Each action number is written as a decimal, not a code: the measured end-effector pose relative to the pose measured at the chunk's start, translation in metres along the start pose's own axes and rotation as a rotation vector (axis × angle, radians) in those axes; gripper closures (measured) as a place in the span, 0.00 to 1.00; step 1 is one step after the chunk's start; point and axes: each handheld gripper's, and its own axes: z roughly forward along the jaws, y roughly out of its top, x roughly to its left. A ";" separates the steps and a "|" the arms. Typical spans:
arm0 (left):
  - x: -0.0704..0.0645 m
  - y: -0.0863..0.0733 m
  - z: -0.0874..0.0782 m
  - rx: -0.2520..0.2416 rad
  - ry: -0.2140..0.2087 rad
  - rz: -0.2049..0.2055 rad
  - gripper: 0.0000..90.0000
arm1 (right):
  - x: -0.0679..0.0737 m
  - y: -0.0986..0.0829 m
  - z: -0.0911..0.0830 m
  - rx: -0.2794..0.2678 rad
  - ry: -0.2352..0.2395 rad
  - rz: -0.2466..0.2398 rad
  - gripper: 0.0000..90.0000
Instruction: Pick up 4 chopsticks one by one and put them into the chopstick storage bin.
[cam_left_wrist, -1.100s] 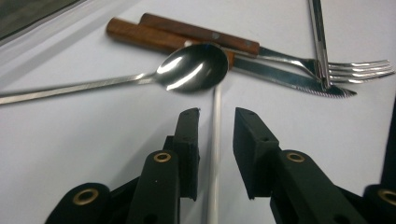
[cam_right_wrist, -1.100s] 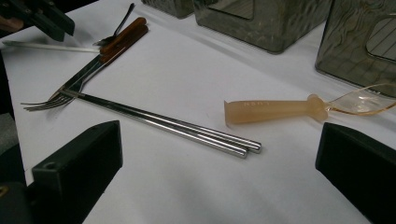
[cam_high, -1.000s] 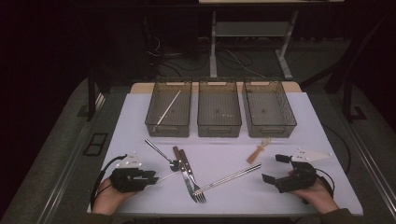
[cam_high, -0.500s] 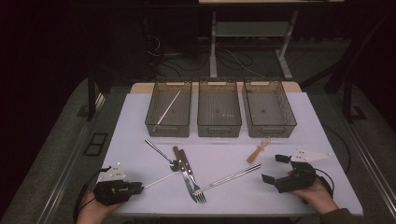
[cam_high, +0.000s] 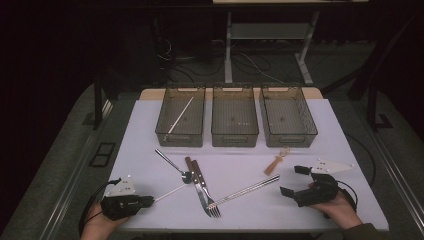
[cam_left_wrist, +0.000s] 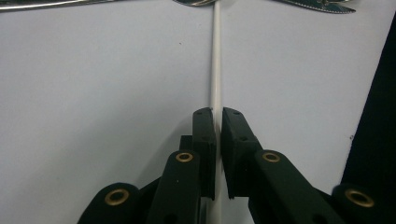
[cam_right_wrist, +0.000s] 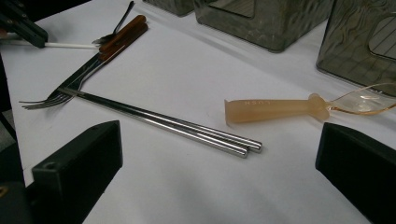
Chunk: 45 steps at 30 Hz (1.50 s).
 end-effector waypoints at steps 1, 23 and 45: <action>0.001 -0.001 0.000 -0.006 -0.005 0.002 0.94 | 0.000 0.000 0.000 -0.001 0.001 0.000 0.01; -0.007 0.011 0.000 -0.026 -0.063 0.021 0.94 | 0.000 0.000 -0.001 -0.002 -0.001 0.001 0.01; -0.002 0.070 -0.007 -0.206 -0.012 -0.002 0.94 | -0.001 0.000 0.000 -0.004 -0.003 0.007 0.01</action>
